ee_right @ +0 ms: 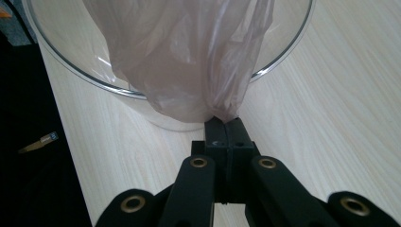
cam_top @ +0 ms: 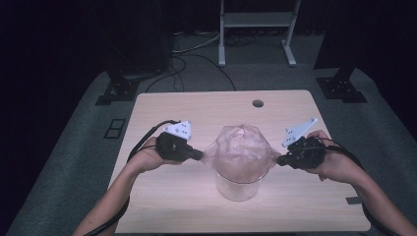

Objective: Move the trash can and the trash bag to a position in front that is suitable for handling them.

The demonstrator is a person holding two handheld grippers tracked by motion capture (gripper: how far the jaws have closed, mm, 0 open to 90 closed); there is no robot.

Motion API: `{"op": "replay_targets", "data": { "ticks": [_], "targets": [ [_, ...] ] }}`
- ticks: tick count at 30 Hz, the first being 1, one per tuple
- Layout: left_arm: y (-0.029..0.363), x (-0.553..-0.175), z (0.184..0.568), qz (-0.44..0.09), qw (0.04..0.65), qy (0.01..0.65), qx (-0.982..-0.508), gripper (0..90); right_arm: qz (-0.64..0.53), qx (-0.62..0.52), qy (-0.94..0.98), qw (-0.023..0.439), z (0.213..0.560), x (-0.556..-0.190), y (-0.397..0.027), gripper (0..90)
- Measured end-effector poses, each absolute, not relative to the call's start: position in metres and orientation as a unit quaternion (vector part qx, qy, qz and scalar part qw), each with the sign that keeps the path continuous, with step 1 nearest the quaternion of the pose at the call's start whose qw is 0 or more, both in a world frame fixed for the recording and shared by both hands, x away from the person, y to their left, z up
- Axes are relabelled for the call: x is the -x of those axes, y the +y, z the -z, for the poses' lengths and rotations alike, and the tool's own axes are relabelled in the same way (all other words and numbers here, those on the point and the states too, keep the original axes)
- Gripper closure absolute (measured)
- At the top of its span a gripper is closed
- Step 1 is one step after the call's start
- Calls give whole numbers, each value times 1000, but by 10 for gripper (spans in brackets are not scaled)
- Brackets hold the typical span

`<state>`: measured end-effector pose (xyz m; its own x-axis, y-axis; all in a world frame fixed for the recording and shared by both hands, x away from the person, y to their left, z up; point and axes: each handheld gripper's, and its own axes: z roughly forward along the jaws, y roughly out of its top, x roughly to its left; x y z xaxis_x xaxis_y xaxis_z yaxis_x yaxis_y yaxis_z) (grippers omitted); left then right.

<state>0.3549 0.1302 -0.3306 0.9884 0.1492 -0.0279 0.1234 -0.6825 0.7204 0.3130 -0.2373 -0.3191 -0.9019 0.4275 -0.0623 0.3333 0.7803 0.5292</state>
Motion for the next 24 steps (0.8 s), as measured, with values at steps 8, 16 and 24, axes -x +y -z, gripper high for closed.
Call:
{"op": "replay_targets", "data": {
  "ticks": [8, 16, 24],
  "targets": [
    [123, -362, 339, -15, 391, 73, -917, 895, -279, -209, 934, 78, 327, -318, -240, 900],
    [141, -360, 321, -6, 416, 81, -906, 627, -323, -224, 917, 60, 317, -316, -265, 645],
    [151, -353, 294, 13, 437, 75, -896, 396, -362, -193, 909, 74, 283, -297, -273, 572]
  ]
}}
